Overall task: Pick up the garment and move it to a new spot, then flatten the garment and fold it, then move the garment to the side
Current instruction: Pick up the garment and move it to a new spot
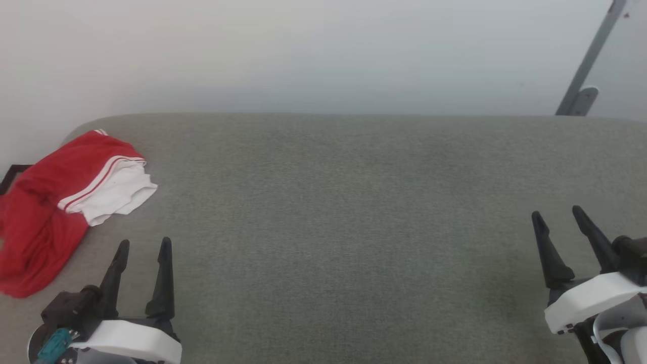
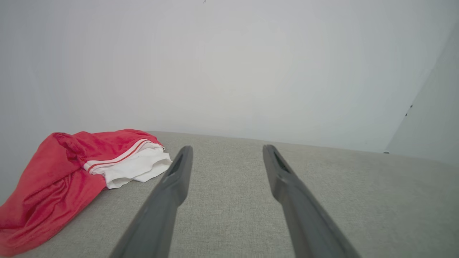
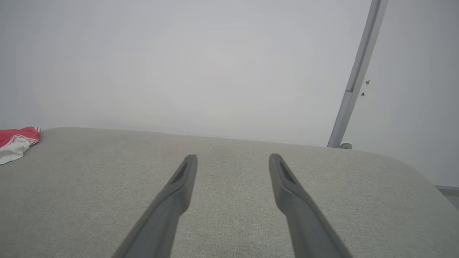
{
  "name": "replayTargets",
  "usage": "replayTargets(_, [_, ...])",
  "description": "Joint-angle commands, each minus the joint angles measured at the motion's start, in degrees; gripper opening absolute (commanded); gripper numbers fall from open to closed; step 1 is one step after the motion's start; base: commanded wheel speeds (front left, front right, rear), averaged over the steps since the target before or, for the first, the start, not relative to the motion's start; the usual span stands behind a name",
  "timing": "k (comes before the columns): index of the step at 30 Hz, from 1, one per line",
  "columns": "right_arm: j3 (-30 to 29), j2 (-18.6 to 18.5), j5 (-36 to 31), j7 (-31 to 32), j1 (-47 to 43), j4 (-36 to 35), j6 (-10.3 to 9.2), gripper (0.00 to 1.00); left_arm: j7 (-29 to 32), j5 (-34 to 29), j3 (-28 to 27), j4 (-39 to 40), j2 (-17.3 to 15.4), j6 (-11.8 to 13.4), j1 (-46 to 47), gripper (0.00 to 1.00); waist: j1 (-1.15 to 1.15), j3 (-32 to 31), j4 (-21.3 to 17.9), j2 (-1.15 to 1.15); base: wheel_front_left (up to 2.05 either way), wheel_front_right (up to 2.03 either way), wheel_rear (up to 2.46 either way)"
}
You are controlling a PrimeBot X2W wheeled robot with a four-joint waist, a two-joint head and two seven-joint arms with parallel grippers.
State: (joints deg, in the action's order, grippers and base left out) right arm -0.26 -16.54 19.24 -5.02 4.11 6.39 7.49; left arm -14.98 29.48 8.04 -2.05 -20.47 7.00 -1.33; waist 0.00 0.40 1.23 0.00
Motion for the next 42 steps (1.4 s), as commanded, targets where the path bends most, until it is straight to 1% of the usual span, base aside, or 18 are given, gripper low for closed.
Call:
replayTargets(1, [0.4, -0.1, 0.2, 0.0, -0.3, -0.2, 0.0, 1.0, -0.3, 1.0, 0.0, -0.6, -0.4, -1.0, 0.0, 1.0, 0.0, -0.5, 0.9, 0.0, 0.0, 0.0, 0.0])
replayTargets(6, [1.6, -0.4, 0.6, 0.3, -0.7, -0.2, 0.0, 1.0, -0.1, 1.2, 0.0, -1.9, -2.1, -2.9, 0.5, 1.0, 0.0, -1.5, 3.6, 0.0, 0.0, 0.0, 0.0])
replayTargets(11, [3.6, -0.5, 1.2, 0.3, -0.6, 0.2, 0.0, 1.0, 0.4, 1.4, -0.4, -2.5, -3.1, -3.1, 0.8, 1.0, 0.0, -2.6, 7.5, 0.0, 0.0, 0.0, 0.0])
replayTargets(18, [6.9, -0.6, 2.2, 0.1, 0.4, 0.5, 0.0, 1.0, 1.1, 2.0, -1.7, -2.2, -4.5, -2.2, 0.7, 1.0, 0.0, -3.8, 13.6, 0.0, 0.0, 0.0, 0.0])
replayTargets(19, [6.9, -0.6, 2.2, 0.1, 0.4, 0.5, 0.0, 1.0, 1.1, 2.0, -1.7, -2.2, -4.5, -2.2, 0.7, 1.0, 0.0, -3.8, 13.6, 0.0, 0.0, 0.0, 0.0])
replayTargets(24, [9.4, -0.4, 3.0, -0.3, 1.4, 1.2, -0.01, 1.0, 1.8, 2.0, -2.9, -1.0, -5.6, -0.9, -0.6, 1.0, 0.0, -4.4, 17.6, 0.0, 0.0, 0.0, 0.0])
replayTargets(31, [11.9, -0.2, 3.9, -0.8, 2.8, 2.4, -0.01, 1.0, 2.7, 2.1, -3.5, 0.4, -6.1, 0.5, -1.8, 1.0, 0.0, -5.0, 22.5, 0.0, 0.0, 0.0, 0.0])
replayTargets(36, [12.6, -0.1, 4.4, -1.1, 3.3, 2.9, -0.01, 1.0, 3.1, 2.8, -4.0, 0.8, -5.7, 1.4, -1.9, 1.0, 0.0, -5.1, 24.8, 0.0, 0.0, 0.0, 0.0])
replayTargets(42, [13.0, -0.5, 4.6, -1.2, 4.5, 3.2, -0.01, 1.0, 2.7, 3.5, -4.5, 1.5, -5.1, 2.4, -1.7, 1.0, 0.0, -3.8, 25.6, 0.0, 0.0, 0.0, 0.0])
